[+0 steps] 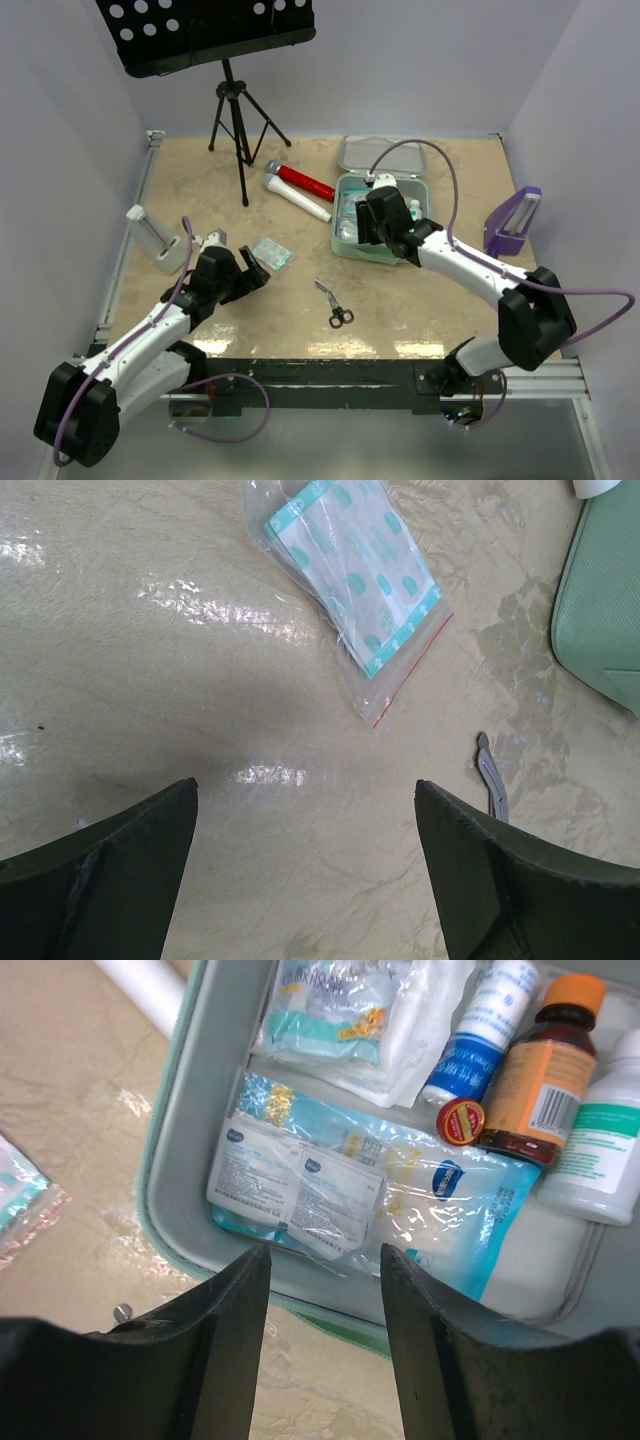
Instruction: Organize the medicine kit
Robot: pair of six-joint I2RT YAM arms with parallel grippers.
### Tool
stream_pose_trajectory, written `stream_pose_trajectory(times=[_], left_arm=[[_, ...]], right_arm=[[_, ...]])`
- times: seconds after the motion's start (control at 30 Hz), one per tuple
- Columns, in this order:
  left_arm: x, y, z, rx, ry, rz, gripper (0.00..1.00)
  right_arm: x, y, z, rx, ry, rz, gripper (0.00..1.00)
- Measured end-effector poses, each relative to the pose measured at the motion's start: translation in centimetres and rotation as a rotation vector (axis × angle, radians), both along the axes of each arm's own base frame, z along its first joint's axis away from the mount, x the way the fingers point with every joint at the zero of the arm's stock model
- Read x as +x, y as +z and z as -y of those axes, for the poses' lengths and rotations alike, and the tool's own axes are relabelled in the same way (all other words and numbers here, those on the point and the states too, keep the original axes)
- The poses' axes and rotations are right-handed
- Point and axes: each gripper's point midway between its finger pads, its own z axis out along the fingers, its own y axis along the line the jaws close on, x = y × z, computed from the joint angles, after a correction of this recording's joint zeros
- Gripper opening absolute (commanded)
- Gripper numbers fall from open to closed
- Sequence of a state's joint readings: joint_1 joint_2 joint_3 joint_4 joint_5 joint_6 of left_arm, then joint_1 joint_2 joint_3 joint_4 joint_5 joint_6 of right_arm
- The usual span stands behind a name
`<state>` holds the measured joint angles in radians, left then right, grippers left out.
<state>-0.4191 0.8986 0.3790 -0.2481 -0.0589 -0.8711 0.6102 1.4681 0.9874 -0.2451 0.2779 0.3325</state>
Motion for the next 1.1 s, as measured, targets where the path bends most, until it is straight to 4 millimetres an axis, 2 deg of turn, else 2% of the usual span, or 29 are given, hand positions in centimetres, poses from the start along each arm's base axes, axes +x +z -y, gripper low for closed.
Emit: stream_pose_trajectory(times=[0.07,0.17,0.27,0.33,0.43,0.5,0.6,0.77,0.87,0.97,1.03,1.1], left_arm=[[0.0,0.0,0.0,-0.001,-0.001,0.0,0.93],[0.0,0.0,0.1,-0.003,-0.003,-0.001,0.93],[-0.1,0.0,0.2,-0.008,-0.007,-0.003,0.93],[-0.2,0.0,0.2,-0.011,-0.01,-0.005,0.93],[-0.2,0.1,0.3,-0.016,-0.015,-0.003,0.93],[-0.2,0.2,0.3,-0.019,-0.015,0.003,0.93],[-0.5,-0.1,0.3,-0.02,-0.017,0.0,0.93],[-0.8,-0.6,0.2,-0.017,-0.02,-0.013,0.93],[-0.9,-0.6,0.2,-0.017,-0.021,-0.015,0.93],[-0.9,-0.6,0.2,-0.017,-0.021,-0.015,0.93],[-0.9,-0.6,0.2,-0.016,-0.021,-0.015,0.93],[-0.9,-0.6,0.2,-0.015,-0.021,-0.016,0.93]], right_arm=[[0.2,1.3,0.1,0.012,-0.009,0.025,0.46],[0.8,3.1,-0.2,0.037,-0.021,0.069,0.28],[2.0,3.5,-0.5,0.036,-0.041,0.09,0.14],[2.9,2.7,-1.0,0.026,-0.047,0.082,0.06],[3.9,-0.4,-1.7,-0.007,-0.051,0.028,0.0],[3.9,-2.9,-1.7,-0.038,-0.056,-0.021,0.0],[3.5,-5.2,-1.5,-0.065,-0.061,-0.069,0.0],[3.3,-5.8,-1.4,-0.061,-0.072,-0.083,0.16],[3.2,-5.9,-1.4,-0.053,-0.078,-0.082,0.29],[3.0,-4.9,-1.2,-0.039,-0.089,-0.064,0.41],[2.7,-2.7,-1.0,-0.022,-0.093,-0.025,0.46],[2.4,1.1,-1.3,0.024,-0.089,0.053,0.47]])
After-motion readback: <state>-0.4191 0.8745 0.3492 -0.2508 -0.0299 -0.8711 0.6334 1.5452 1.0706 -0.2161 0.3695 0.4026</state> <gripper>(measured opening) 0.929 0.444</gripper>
